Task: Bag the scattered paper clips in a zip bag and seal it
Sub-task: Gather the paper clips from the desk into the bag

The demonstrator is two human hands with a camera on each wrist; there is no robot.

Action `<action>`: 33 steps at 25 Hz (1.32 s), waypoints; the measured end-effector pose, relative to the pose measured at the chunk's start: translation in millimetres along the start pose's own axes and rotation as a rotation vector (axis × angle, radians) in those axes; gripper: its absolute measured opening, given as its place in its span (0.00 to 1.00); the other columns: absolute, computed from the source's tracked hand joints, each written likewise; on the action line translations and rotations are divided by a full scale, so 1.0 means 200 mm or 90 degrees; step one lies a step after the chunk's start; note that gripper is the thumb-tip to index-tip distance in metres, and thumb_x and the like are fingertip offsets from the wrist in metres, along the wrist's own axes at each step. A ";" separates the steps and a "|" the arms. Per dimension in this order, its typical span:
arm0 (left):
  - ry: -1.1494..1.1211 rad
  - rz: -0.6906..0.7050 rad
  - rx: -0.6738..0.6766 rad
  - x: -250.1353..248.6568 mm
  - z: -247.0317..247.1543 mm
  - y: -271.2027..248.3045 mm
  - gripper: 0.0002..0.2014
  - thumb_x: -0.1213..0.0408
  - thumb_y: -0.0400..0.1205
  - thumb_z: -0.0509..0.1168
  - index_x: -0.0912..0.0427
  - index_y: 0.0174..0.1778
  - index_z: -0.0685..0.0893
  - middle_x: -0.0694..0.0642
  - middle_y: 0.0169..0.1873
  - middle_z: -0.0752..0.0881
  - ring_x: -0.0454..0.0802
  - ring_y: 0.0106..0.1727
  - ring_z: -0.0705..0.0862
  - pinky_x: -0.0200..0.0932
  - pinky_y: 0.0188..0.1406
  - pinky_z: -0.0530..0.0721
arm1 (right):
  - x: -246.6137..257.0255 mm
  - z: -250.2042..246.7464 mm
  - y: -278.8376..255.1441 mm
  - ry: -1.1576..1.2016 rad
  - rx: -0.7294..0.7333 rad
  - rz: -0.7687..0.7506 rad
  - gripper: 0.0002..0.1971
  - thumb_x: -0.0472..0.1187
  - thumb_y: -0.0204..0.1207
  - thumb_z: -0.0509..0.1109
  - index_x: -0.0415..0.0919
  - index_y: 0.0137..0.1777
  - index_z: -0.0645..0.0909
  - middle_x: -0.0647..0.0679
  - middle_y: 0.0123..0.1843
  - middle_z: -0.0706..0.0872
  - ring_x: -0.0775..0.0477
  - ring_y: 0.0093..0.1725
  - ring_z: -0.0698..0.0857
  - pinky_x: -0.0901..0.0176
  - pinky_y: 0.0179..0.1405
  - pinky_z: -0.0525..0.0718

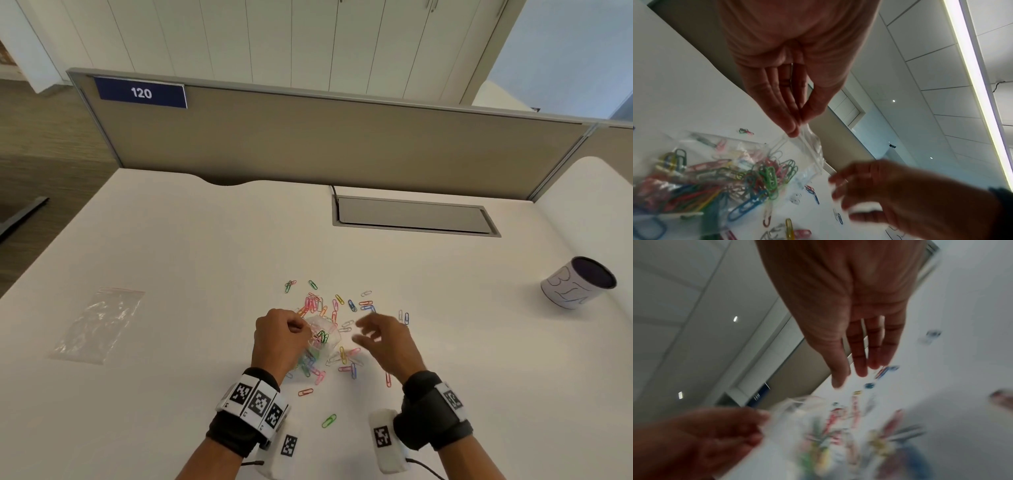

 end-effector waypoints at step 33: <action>0.075 -0.024 -0.067 0.08 -0.41 -0.10 0.05 0.70 0.73 0.72 0.60 0.32 0.90 0.52 0.26 0.90 0.48 0.31 0.90 0.40 0.37 0.88 | 0.32 0.59 0.13 -0.356 0.120 -0.264 0.12 0.29 0.76 0.61 0.36 0.55 0.83 0.39 0.47 0.88 0.37 0.47 0.86 0.53 0.42 0.80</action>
Point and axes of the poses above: each hand's wrist, its own y-axis towards the middle knuckle, its own z-axis out of the palm, x = y × z, the point moved 10 cm from there along y, towards the middle knuckle
